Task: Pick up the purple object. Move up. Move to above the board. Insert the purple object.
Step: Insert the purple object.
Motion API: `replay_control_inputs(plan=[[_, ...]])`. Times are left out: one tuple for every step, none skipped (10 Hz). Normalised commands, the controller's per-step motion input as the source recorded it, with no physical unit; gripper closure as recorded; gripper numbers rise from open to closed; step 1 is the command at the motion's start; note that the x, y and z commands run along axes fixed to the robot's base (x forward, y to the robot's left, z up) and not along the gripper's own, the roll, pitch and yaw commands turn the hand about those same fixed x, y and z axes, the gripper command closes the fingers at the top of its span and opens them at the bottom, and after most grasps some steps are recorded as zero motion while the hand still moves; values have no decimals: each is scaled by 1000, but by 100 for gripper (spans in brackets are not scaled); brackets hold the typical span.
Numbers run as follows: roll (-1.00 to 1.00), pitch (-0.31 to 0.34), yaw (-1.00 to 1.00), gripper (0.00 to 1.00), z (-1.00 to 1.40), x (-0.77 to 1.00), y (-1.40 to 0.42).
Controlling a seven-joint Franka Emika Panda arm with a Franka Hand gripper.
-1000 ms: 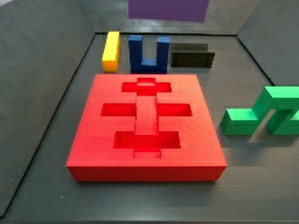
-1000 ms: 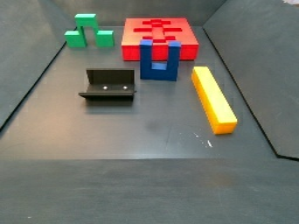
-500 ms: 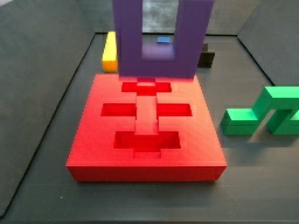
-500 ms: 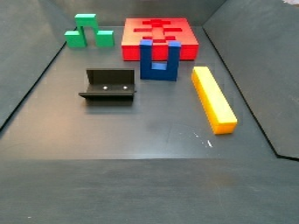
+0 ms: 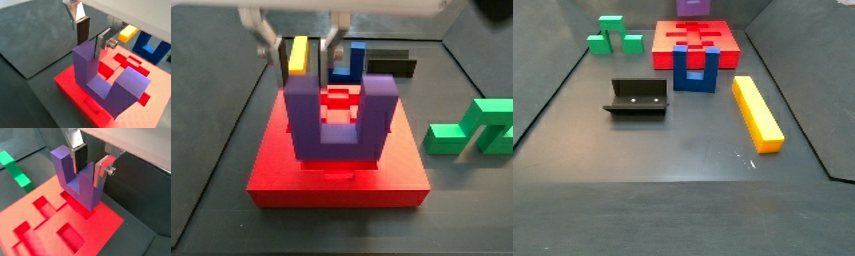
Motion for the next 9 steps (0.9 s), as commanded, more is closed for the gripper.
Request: replay_control_inputs(plan=[[161,0,80,100,-414,-37,111],[99,0,169,100,-514,51,31],[30,0,197,100,-434,160,43],[29,0,180,100,-337,177,0],[7,0,54,100,-211,77,0],[10,0,0,100,-151,0,0],[6,0,0,100,-151,46,-9],[0,-6,0,100,-237,146,-51],[4,-16,-23,100,-283,154,-40]])
